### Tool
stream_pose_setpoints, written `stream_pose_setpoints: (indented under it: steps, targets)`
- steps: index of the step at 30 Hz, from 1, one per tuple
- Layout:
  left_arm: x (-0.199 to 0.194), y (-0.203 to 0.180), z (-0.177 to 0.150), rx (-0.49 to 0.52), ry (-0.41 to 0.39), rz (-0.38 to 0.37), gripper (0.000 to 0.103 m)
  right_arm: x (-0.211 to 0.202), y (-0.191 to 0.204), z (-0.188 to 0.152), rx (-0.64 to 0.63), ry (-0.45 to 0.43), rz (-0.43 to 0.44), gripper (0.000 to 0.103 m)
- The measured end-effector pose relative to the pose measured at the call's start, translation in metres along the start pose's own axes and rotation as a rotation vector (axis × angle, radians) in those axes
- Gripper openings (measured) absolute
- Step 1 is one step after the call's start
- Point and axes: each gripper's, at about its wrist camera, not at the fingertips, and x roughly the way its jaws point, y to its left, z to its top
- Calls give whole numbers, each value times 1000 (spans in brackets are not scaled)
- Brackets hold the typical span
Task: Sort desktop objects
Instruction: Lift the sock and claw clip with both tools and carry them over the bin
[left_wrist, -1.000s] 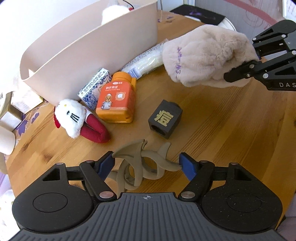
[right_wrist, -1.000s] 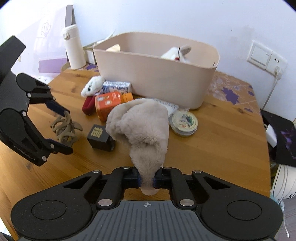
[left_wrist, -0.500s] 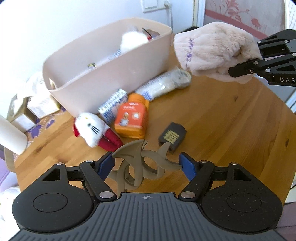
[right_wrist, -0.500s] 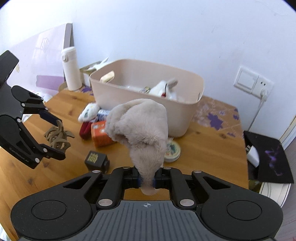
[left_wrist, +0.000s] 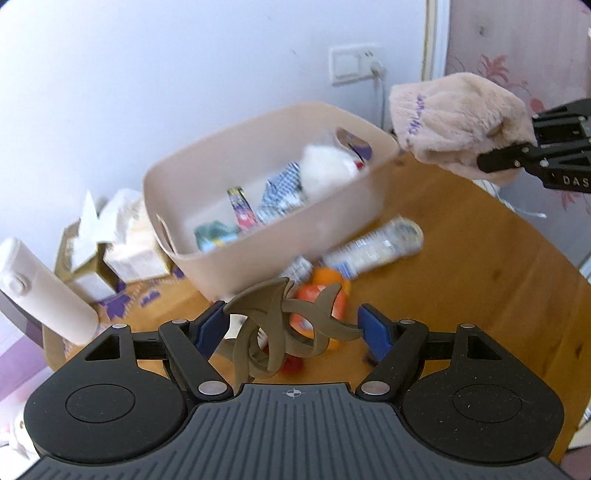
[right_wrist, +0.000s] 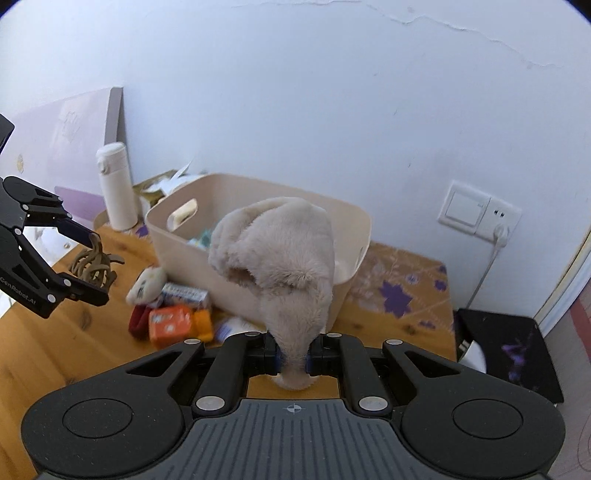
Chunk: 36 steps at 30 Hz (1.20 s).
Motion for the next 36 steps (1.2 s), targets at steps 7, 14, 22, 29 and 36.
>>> stream_pose_setpoints:
  steps: [7,14,22,29,36]
  targets:
    - [3,22,31,-32,-51,29,77,10,-12,21,3,-35,-20,11]
    - [15,38,57,-69,-84,38,77,30,-19,39,4,-45,-28,11]
    - [43,54,82,-121,-103,55,77,64,-22,65,-41,-38,-30,11]
    - [76,64,99,-132,-76,92,77,98,-22,81,-54,-27,-33,11]
    - [104,65,105,-152,-24,126,77,122,-14,92,-76,-13,-13,11]
